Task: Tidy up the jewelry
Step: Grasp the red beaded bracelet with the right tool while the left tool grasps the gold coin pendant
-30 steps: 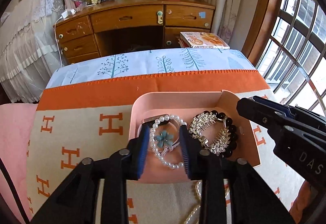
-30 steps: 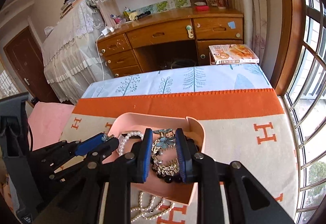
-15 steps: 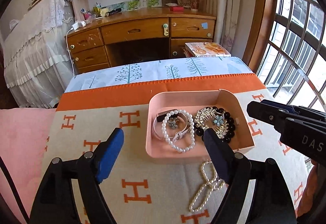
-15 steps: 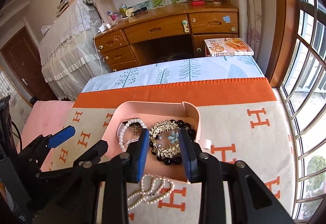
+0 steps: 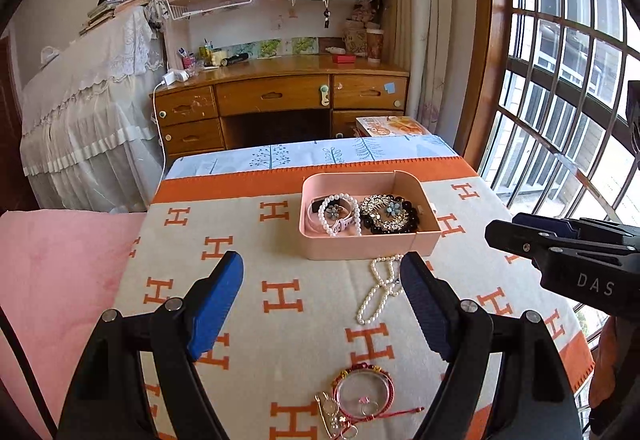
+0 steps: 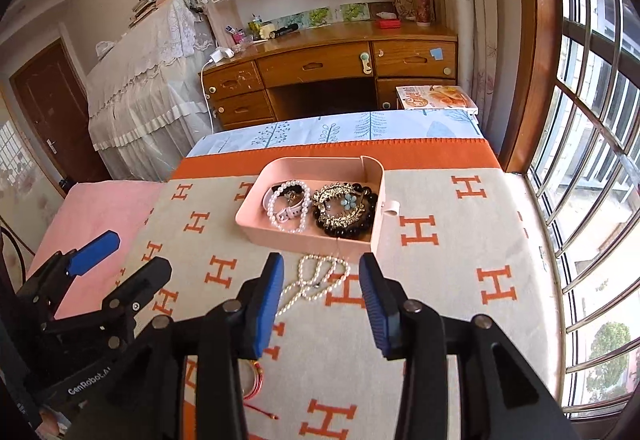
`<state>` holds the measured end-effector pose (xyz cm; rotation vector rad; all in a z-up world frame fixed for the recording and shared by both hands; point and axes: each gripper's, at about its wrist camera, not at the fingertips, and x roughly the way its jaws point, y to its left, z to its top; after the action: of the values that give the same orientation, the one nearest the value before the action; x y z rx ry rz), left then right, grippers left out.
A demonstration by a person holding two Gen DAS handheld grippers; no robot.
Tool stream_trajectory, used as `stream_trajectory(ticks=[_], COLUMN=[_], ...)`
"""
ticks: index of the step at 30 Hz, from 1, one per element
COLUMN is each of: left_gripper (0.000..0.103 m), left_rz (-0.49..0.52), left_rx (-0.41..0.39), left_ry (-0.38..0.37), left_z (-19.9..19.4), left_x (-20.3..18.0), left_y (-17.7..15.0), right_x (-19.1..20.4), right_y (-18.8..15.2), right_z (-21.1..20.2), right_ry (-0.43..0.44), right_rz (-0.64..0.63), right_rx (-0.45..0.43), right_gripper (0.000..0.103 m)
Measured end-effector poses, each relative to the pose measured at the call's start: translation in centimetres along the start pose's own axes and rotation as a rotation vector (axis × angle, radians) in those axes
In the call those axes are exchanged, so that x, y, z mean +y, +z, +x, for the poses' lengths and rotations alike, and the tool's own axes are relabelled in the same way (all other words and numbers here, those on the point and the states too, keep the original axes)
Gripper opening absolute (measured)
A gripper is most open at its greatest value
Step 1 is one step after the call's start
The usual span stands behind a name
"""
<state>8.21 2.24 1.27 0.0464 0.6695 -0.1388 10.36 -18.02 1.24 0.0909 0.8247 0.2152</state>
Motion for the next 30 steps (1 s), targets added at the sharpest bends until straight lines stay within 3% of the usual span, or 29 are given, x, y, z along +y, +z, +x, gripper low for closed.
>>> stream_trajectory(ticks=[13,20,24,30], left_gripper=[0.084,0.100,0.100,0.100], left_rz=[-0.002,0.075,0.092,0.063], left_rx=[0.013,-0.004,0.086,0.225], left_ry=[-0.021,-0.007,-0.056,-0.012], left_z=[-6.0,-6.7,-4.7,-0.7], left_x=[1.3,1.5,2.0,3.4], left_y=[-6.2,-9.4,-11.2,-13.2], right_x=[2.7,2.9,2.7,3.7], right_y=[-6.4,-7.7,-8.4,-9.4], right_z=[-5.0,-1.9,1.3,6.4], right_ry=[0.008,0.012,0.106,0.154], right_rz=[-0.005,-0.042,-0.048,-0.115], right_rx=[-0.079,0.046,0.138,0.250], right_gripper=[0.040,0.039,0.039,0.039])
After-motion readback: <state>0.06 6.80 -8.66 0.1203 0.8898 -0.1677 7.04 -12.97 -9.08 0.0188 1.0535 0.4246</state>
